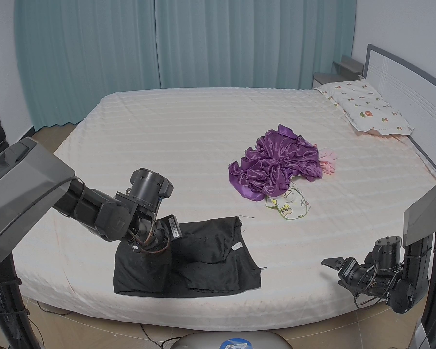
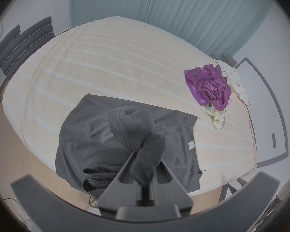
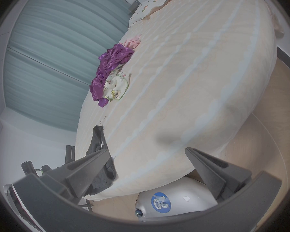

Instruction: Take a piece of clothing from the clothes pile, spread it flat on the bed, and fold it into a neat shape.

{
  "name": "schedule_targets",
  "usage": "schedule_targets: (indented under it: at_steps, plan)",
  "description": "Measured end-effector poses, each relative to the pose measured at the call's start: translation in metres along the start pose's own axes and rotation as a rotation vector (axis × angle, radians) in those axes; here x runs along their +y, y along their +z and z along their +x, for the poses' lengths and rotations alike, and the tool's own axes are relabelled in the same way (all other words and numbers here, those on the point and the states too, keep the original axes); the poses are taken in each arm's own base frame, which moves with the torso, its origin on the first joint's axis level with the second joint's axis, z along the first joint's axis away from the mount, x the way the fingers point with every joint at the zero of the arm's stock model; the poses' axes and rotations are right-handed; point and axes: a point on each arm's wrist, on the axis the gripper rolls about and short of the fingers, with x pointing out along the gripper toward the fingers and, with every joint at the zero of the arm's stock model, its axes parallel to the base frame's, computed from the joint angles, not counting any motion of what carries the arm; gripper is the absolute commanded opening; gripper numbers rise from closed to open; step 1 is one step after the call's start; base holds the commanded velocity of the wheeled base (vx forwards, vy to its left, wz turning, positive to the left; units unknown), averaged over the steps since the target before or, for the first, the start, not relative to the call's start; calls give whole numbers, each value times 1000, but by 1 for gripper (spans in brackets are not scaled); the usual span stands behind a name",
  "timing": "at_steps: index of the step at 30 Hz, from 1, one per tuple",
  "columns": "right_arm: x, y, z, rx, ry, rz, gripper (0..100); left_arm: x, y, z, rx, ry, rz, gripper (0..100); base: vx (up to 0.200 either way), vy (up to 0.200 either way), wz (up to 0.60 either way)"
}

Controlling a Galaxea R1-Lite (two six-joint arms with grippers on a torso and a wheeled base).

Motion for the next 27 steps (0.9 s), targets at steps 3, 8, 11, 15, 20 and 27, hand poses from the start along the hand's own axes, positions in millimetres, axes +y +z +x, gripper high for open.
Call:
schedule_targets:
  at_steps: [3, 8, 11, 15, 20, 27]
  plan:
    - [0, 0, 0, 0, 0, 0, 100, -8, -1, 2, 3, -11, -3, 0, 0, -200, 0]
    - [0, 0, 0, 2, -1, 0, 100, -19, -4, 10, 5, -26, -6, 0, 0, 0, 0]
    - [0, -1, 0, 3, -1, 0, 100, -24, -6, 18, 2, -21, -6, 0, 0, 0, 0]
    - [-1, -1, 0, 4, -3, 0, 100, -29, -7, 33, -10, -1, -37, 100, 0, 0, 0]
    - [-1, -1, 0, 4, -3, -1, 100, -31, -10, 45, 3, 2, -55, 100, 0, 0, 0]
    - [-1, -2, 1, 9, -5, -2, 100, -37, -11, 40, 29, -44, -101, 100, 0, 0, 0]
